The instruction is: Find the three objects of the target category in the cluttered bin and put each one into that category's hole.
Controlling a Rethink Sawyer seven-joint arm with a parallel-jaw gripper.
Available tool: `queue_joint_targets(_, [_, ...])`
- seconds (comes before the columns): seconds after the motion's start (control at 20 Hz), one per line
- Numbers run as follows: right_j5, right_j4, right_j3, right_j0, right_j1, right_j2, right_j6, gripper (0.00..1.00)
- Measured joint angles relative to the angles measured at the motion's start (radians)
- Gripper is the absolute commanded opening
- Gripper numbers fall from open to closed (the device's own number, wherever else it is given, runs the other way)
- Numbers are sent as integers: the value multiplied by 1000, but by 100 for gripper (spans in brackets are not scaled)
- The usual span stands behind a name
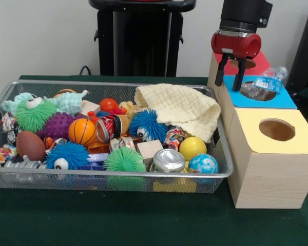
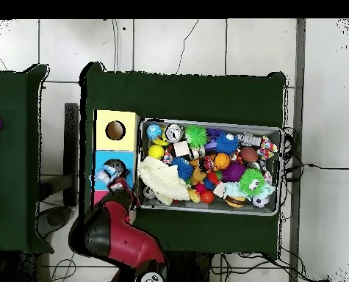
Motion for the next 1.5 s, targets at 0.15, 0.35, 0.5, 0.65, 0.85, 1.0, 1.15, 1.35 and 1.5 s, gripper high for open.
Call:
queue_joint_targets(0.15, [-8, 0, 0, 3, 2, 0, 10, 100])
queue_joint_targets(0.35, [-24, 0, 1, 8, 7, -1, 14, 100])
queue_joint_targets(0.5, [-44, 0, 2, 13, 11, -2, 14, 100])
queue_joint_targets(0.65, [-60, 0, 4, 16, 15, -2, 15, 100])
queue_joint_targets(0.85, [-72, 0, 5, 18, 17, -2, 17, 100])
queue_joint_targets(1.0, [-82, 0, 5, 23, 20, -3, 17, 100])
queue_joint_targets(1.15, [-87, 5, 5, 29, 22, -6, 17, 100])
queue_joint_targets(1.35, [-87, 26, 5, 41, 24, -11, 17, 100])
queue_joint_targets(1.5, [-87, 42, 5, 47, 24, -13, 17, 100])
